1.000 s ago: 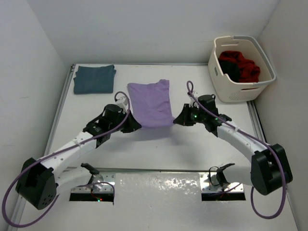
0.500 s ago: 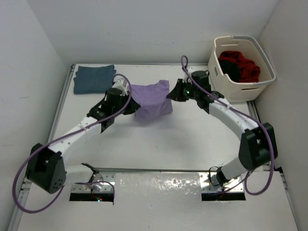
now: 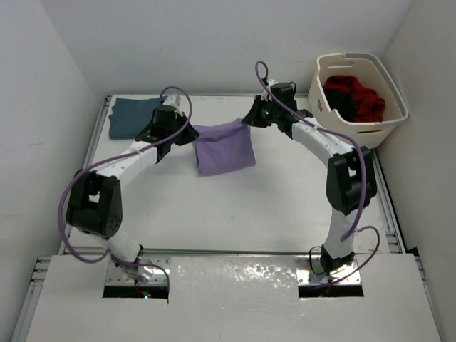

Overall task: Fold and stack the t-shirts
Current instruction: Fold the long partially folded tshirt into a neat square, then smooth out wrinkles on the folded tshirt

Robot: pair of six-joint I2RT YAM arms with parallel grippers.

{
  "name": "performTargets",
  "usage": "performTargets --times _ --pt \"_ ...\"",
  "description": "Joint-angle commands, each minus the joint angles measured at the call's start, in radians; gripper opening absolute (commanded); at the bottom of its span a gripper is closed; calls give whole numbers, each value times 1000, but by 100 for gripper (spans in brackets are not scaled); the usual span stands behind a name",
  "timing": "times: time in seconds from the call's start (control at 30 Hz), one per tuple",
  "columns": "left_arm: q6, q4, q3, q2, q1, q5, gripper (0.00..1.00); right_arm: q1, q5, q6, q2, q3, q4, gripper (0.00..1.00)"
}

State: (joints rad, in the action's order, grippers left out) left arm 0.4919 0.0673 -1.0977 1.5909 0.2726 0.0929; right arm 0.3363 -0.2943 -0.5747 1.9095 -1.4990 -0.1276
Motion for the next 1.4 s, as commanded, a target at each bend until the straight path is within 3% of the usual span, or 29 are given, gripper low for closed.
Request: performTargets --times 0.0,0.5,0.6,0.7,0.73,0.77,0.8,0.83,0.87,0.9,1.03,1.17,1.37 --pt "-36 -47 -106 96 -29 37 0 -25 34 7 46 -91 38 0" --pt "-49 -32 -363 400 -84 5 0 -51 -63 18 434 -406 200 0" --pt "-50 -26 -405 454 -92 2 0 -51 -51 10 491 -446 232 8" --pt "-50 -21 -452 495 -93 -37 26 -54 -39 10 546 -497 273 51" --pt "-53 -18 -473 503 -95 -48 42 -54 -32 9 563 -551 266 68" --pt "-52 -6 -490 509 -96 -59 65 -54 -35 16 577 -581 241 74" --pt "-52 23 -508 514 -96 -71 70 -57 -39 18 588 -602 223 82" --pt "-56 26 -528 511 -96 -71 75 -57 -42 24 580 -613 215 99" --pt "-59 29 -528 491 -96 -71 86 -57 -63 45 563 -595 221 99" --pt "-58 20 -524 477 -96 -71 88 -57 -68 49 541 -568 232 99" --pt "-47 -24 -453 413 -82 -22 90 -54 -80 62 366 -327 324 99" --pt "-32 -49 -427 423 -58 22 90 -48 -124 7 333 -241 379 99" --pt "7 -138 -450 514 -52 114 90 -36 -218 -99 450 -311 459 99"
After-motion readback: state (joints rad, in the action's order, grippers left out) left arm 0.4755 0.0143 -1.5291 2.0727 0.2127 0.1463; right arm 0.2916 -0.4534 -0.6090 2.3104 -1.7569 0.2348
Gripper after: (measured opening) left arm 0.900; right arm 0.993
